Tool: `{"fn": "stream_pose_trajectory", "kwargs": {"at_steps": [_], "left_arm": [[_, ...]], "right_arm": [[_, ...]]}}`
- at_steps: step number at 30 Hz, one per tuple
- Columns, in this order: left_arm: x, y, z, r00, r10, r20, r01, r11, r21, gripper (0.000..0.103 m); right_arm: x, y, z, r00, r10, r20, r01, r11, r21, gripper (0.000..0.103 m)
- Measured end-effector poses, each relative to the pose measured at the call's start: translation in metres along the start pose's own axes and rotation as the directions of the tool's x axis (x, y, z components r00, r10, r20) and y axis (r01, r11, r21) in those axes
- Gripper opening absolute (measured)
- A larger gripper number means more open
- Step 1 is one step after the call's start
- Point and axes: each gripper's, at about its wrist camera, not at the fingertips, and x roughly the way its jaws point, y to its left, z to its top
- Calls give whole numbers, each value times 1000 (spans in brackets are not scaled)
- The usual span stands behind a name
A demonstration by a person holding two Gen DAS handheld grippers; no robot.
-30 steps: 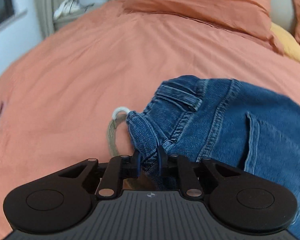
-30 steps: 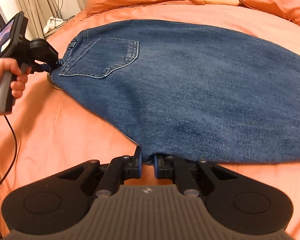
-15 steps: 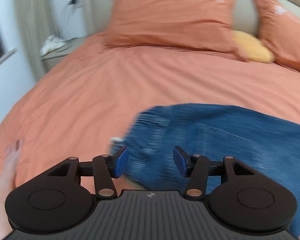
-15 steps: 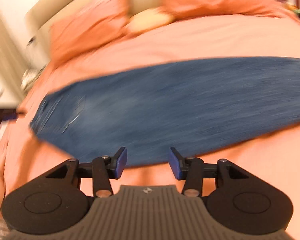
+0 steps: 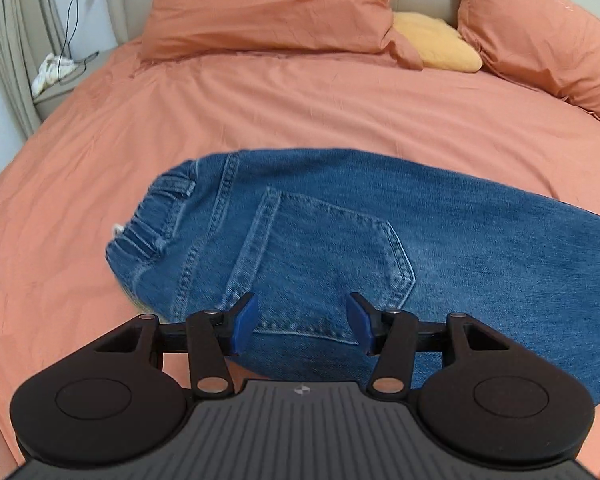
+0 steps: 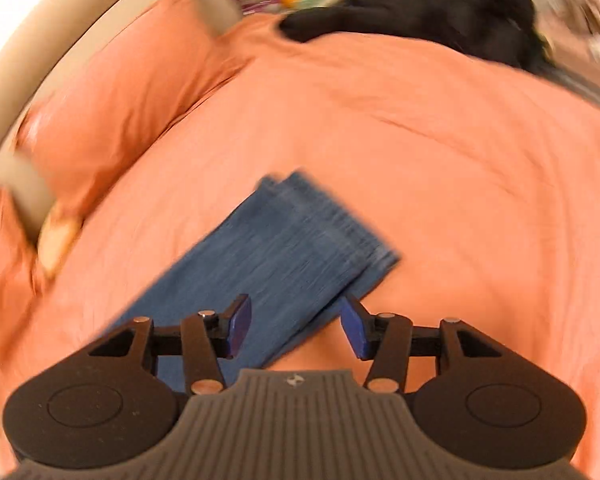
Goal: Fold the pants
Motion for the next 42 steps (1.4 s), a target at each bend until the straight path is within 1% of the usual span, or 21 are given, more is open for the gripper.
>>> {"fn": "stream_pose_trajectory", "kwargs": {"at_steps": [3, 5, 7, 8, 9, 11, 13, 16, 17, 18, 19, 21, 25, 26, 28, 32, 35, 38, 40, 41, 42], "left_arm": [[3, -5, 0, 1000, 21, -19, -22, 1000, -5, 61], [5, -8, 0, 999, 31, -30, -31, 1000, -4, 61], [8, -10, 0, 998, 42, -37, -42, 999, -1, 61], [9, -12, -1, 998, 44, -40, -44, 999, 0, 61], [11, -13, -1, 998, 46, -44, -46, 999, 2, 61], [13, -17, -2, 998, 48, -48, -48, 999, 6, 61], [16, -20, -3, 998, 47, -53, -46, 999, 8, 61], [21, -23, -6, 997, 36, -65, -36, 999, 0, 61], [23, -24, -7, 997, 35, -69, -35, 999, -3, 61], [24, -25, -8, 997, 34, -73, -34, 999, -7, 61], [27, -25, -9, 996, 31, -78, -32, 999, -12, 61], [32, -24, -10, 996, 23, -89, -25, 999, -22, 60], [39, -22, -13, 996, -7, -89, 3, 999, -41, 58], [40, -22, -13, 996, -23, -85, 19, 999, -50, 58], [43, -20, -15, 995, -56, -83, 50, 996, -70, 58], [52, -18, -18, 994, -74, -86, 67, 995, -76, 57], [55, -19, -18, 994, -75, -85, 70, 996, -63, 57], [53, -20, -15, 993, -78, -84, 75, 996, -42, 57], [49, -19, -10, 993, -95, -73, 93, 995, -30, 57], [46, -19, -6, 993, -104, -64, 102, 994, -28, 58], [44, -20, -2, 992, -112, -56, 110, 994, -28, 58]], "right_arm": [[22, -23, 18, 1000, 6, -9, -5, 995, 104, 46], [39, -29, 19, 999, 13, -34, -8, 988, 155, 43], [53, -35, 18, 998, 44, -54, -33, 981, 190, 42], [58, -36, 17, 996, 59, -61, -46, 978, 202, 40], [62, -35, 16, 995, 76, -65, -61, 976, 209, 32], [68, -32, 13, 993, 93, -69, -77, 976, 201, 32], [73, -30, 11, 994, 82, -72, -67, 981, 182, 32], [86, -34, 8, 994, 57, -94, -35, 975, 221, 32], [88, -35, 7, 994, 55, -98, -31, 972, 233, 26], [88, -33, 7, 994, 42, -96, -19, 973, 232, 5], [87, -29, 8, 995, 37, -97, -15, 975, 222, 2], [75, -15, 16, 997, 41, -66, -29, 982, 186, 2], [35, 29, 43, 998, 57, 23, -58, 998, 10, 0], [27, 35, 48, 997, 57, 51, -56, 998, -16, 0], [24, 37, 53, 998, 6, 68, -2, 998, -57, 0], [53, 16, 45, 995, -104, -2, 104, 993, -52, 0], [74, -1, 35, 987, -153, -48, 151, 987, -46, 0], [92, -4, 32, 978, -189, -92, 182, 980, -83, 0], [89, 3, 38, 976, -205, -69, 196, 974, -115, 12], [86, 12, 41, 972, -233, -40, 223, 960, -171, 30], [82, 23, 46, 963, -269, 3, 261, 935, -240, 45]]}}
